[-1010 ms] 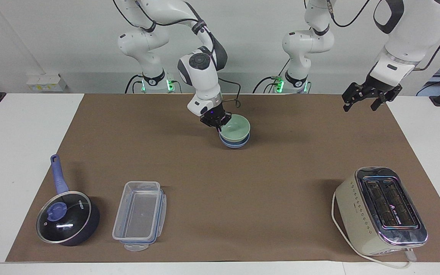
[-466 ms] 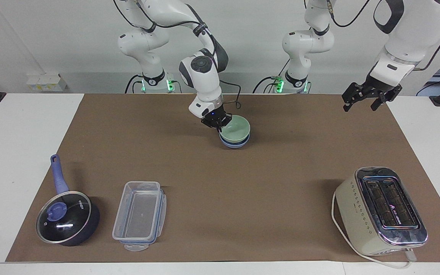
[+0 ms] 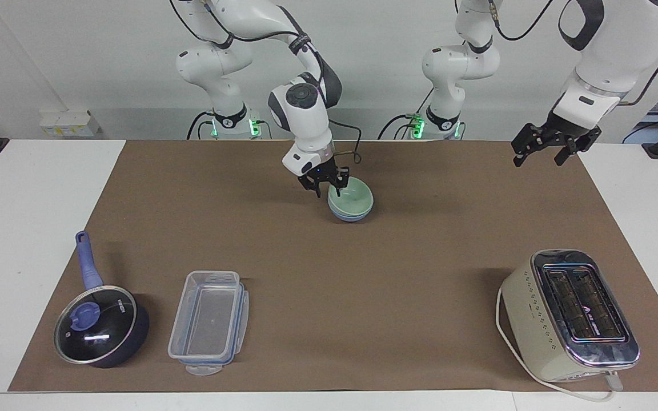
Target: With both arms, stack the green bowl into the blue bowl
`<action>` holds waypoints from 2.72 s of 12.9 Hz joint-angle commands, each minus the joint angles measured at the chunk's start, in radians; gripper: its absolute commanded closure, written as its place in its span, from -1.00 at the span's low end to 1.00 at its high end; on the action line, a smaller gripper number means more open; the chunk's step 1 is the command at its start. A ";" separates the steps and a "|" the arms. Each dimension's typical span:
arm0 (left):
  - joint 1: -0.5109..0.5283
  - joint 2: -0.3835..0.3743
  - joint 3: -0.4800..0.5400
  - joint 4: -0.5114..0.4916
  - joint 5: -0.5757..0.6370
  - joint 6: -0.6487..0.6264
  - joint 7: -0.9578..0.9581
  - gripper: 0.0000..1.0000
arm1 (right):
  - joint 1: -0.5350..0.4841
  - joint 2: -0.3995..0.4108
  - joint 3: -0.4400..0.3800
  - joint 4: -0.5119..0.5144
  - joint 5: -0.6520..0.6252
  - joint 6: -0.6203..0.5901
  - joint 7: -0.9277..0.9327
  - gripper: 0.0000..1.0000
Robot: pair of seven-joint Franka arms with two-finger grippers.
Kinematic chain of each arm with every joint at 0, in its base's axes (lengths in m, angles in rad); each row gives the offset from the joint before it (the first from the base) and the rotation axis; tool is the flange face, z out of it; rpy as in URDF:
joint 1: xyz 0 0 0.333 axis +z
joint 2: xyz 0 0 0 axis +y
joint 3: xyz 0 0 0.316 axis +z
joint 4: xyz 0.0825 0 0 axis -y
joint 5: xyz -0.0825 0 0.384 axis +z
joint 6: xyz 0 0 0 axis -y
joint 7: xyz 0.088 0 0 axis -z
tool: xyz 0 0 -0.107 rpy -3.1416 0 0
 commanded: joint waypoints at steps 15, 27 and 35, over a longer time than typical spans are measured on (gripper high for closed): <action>0.013 -0.002 -0.009 0.002 0.019 -0.014 0.012 -1.00 | -0.554 -0.160 -0.019 0.485 -0.226 -0.617 -0.332 -1.00; 0.013 -0.002 -0.009 0.002 0.019 -0.013 0.012 -1.00 | -0.583 -0.081 -0.019 0.718 -0.215 -0.878 -0.419 -1.00; 0.013 -0.002 -0.009 0.002 0.019 -0.013 0.012 -1.00 | -0.580 -0.107 -0.020 0.656 -0.163 -0.861 -0.442 -1.00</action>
